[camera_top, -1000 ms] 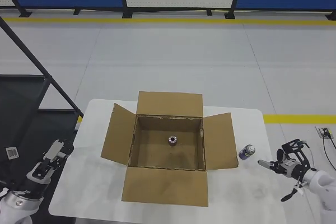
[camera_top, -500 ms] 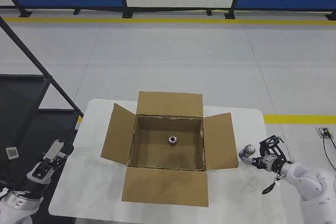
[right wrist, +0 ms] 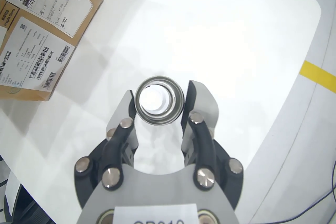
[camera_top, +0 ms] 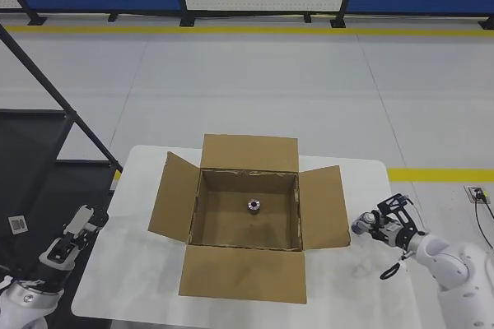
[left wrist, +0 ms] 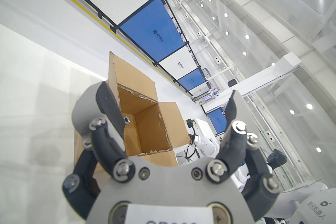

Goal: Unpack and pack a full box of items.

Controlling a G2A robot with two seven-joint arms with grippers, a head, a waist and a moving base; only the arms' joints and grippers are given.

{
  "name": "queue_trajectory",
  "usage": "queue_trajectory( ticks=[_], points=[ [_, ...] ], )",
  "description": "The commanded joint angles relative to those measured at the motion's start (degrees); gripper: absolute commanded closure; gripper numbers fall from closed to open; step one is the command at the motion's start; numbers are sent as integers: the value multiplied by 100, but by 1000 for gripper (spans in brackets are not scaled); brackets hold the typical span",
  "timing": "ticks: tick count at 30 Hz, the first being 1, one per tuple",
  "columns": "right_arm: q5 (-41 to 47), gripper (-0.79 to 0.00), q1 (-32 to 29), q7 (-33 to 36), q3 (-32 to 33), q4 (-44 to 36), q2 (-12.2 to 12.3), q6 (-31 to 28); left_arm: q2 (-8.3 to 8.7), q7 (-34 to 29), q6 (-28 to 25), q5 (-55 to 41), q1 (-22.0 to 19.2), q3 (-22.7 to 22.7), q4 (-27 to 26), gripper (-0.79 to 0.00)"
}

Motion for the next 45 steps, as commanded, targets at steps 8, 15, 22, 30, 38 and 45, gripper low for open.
queue_trajectory(
  ticks=[8,15,22,30,38,45],
  points=[
    [1187,0,-970,5,952,-2263,109,557,0,0,0,0,0,0,0,-785],
    [1451,0,-1903,240,923,-4868,118,866,0,0,0,0,0,0,0,-785],
    [461,0,-1557,633,-840,-5563,92,999,0,0,0,0,0,0,0,-785],
    [-225,0,142,1299,-3242,-4112,-163,1575,0,0,0,0,0,0,0,-785],
    [-283,0,1474,866,-4446,-2233,-568,2431,0,0,0,0,0,0,0,-785],
    [62,0,2215,1069,-5069,-1069,-879,2539,0,0,0,0,0,0,0,-785]
  ],
)
